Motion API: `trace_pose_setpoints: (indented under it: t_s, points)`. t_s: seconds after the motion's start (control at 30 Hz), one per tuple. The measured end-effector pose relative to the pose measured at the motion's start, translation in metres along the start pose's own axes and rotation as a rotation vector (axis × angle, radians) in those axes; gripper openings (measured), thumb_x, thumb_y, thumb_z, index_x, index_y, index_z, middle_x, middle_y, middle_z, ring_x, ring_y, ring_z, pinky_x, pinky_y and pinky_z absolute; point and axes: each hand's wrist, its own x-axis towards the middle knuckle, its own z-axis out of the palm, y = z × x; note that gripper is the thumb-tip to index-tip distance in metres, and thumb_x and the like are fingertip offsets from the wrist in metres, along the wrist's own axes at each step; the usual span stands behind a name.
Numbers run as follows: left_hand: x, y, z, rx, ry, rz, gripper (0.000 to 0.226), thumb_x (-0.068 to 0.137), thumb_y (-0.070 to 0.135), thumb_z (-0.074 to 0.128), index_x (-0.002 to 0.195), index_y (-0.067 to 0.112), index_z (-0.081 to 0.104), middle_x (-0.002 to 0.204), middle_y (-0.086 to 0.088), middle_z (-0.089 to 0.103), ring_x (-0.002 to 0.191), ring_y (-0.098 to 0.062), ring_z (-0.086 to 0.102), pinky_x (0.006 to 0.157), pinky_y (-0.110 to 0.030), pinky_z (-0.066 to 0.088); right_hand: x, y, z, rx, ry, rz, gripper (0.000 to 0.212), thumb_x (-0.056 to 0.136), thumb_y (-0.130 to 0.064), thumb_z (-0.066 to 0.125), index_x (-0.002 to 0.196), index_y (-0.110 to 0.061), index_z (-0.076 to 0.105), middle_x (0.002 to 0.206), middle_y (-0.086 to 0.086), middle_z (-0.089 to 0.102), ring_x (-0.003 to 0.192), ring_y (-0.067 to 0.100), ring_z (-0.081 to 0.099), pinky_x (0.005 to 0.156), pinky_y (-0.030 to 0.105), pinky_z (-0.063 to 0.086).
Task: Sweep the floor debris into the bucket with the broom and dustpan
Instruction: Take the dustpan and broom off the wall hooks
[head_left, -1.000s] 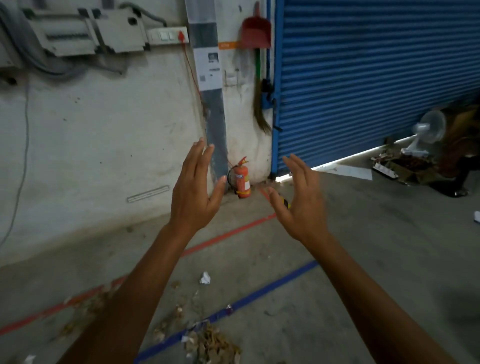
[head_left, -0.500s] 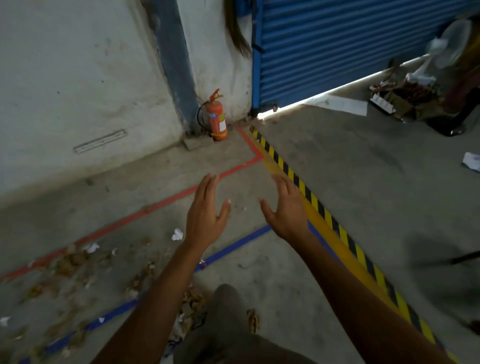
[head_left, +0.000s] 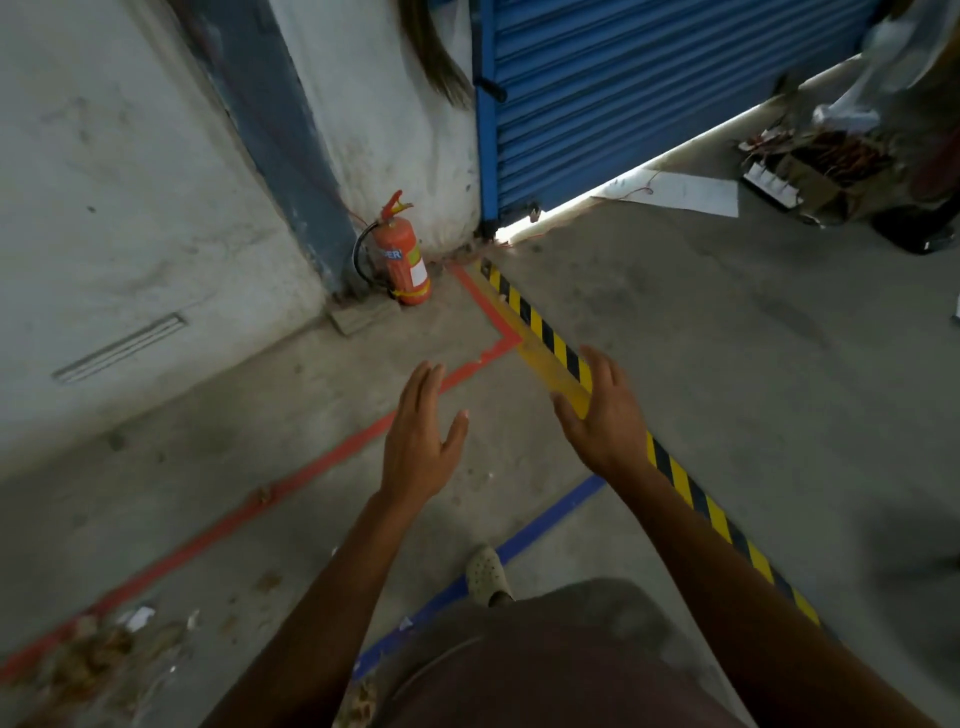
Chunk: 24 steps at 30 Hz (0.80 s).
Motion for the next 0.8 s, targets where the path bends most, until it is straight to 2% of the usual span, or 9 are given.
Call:
trace_pose_setpoints:
  t_s: [0.17, 0.27, 0.37, 0.47, 0.57, 0.67, 0.73, 0.8]
  points:
    - [0.122, -0.010, -0.005, 0.019, 0.029, 0.077, 0.066, 0.095, 0.039, 0.047, 0.147, 0.000, 0.039, 0.153, -0.019, 0.038, 0.144, -0.029, 0.035, 0.113, -0.025, 0.028, 0.107, -0.011, 0.005, 0.030, 0.046, -0.001, 0.065, 0.092, -0.039, 0.057, 0.144, -0.003, 0.043, 0.141, 0.018, 0.050, 0.128, 0.033, 0.046, 0.103, 0.041, 0.041]
    - [0.194, -0.018, -0.002, 0.030, 0.054, 0.134, 0.063, 0.096, 0.033, 0.051, 0.149, 0.001, 0.037, 0.155, -0.017, 0.036, 0.144, -0.028, 0.034, 0.115, -0.030, 0.031, 0.179, -0.015, 0.011, 0.049, 0.083, -0.053, 0.064, 0.090, -0.037, 0.060, 0.142, -0.003, 0.043, 0.141, 0.018, 0.050, 0.127, 0.034, 0.047, 0.102, 0.044, 0.041]
    - [0.268, -0.025, 0.002, 0.017, 0.095, 0.174, 0.061, 0.097, 0.033, 0.050, 0.148, 0.002, 0.037, 0.155, -0.017, 0.036, 0.144, -0.029, 0.034, 0.115, -0.032, 0.032, 0.255, -0.018, 0.015, 0.051, 0.119, -0.097, 0.065, 0.091, -0.034, 0.065, 0.146, -0.007, 0.041, 0.144, 0.015, 0.048, 0.130, 0.029, 0.044, 0.104, 0.040, 0.038]
    - [0.348, -0.030, 0.008, 0.026, 0.147, 0.205, 0.062, 0.102, 0.044, 0.038, 0.147, 0.001, 0.038, 0.155, -0.020, 0.036, 0.144, -0.033, 0.034, 0.114, -0.047, 0.036, 0.335, -0.023, 0.012, 0.096, 0.152, -0.182, 0.066, 0.092, -0.031, 0.066, 0.147, -0.007, 0.039, 0.147, 0.014, 0.047, 0.134, 0.027, 0.041, 0.108, 0.037, 0.035]
    - [0.428, -0.028, 0.010, 0.040, 0.176, 0.198, 0.062, 0.098, 0.040, 0.044, 0.149, 0.004, 0.037, 0.158, -0.018, 0.030, 0.145, -0.032, 0.032, 0.111, -0.056, 0.038, 0.418, -0.030, 0.001, 0.149, 0.181, -0.273, 0.066, 0.092, -0.025, 0.068, 0.147, -0.001, 0.038, 0.145, 0.019, 0.046, 0.134, 0.032, 0.042, 0.109, 0.038, 0.034]
    - [0.506, -0.016, 0.005, 0.088, 0.243, 0.189, 0.060, 0.099, 0.032, 0.053, 0.150, 0.006, 0.036, 0.160, -0.015, 0.028, 0.147, -0.025, 0.028, 0.116, -0.044, 0.035, 0.495, -0.041, -0.016, 0.180, 0.203, -0.318, 0.066, 0.092, -0.023, 0.069, 0.146, 0.002, 0.039, 0.144, 0.020, 0.047, 0.132, 0.033, 0.044, 0.108, 0.037, 0.034]
    - [0.555, -0.008, -0.001, 0.131, 0.299, 0.206, 0.060, 0.098, 0.030, 0.055, 0.149, 0.004, 0.037, 0.159, -0.016, 0.030, 0.146, -0.025, 0.029, 0.116, -0.031, 0.030, 0.545, -0.047, -0.027, 0.192, 0.208, -0.380, 0.066, 0.093, -0.023, 0.068, 0.146, 0.002, 0.039, 0.145, 0.019, 0.046, 0.133, 0.033, 0.043, 0.109, 0.041, 0.036]
    - [0.601, 0.000, -0.006, 0.145, 0.346, 0.210, 0.060, 0.098, 0.029, 0.056, 0.148, 0.002, 0.038, 0.158, -0.017, 0.032, 0.145, -0.026, 0.031, 0.114, -0.025, 0.028, 0.592, -0.053, -0.037, 0.189, 0.226, -0.440, 0.065, 0.093, -0.024, 0.067, 0.146, 0.001, 0.039, 0.146, 0.019, 0.046, 0.134, 0.033, 0.043, 0.110, 0.044, 0.038]
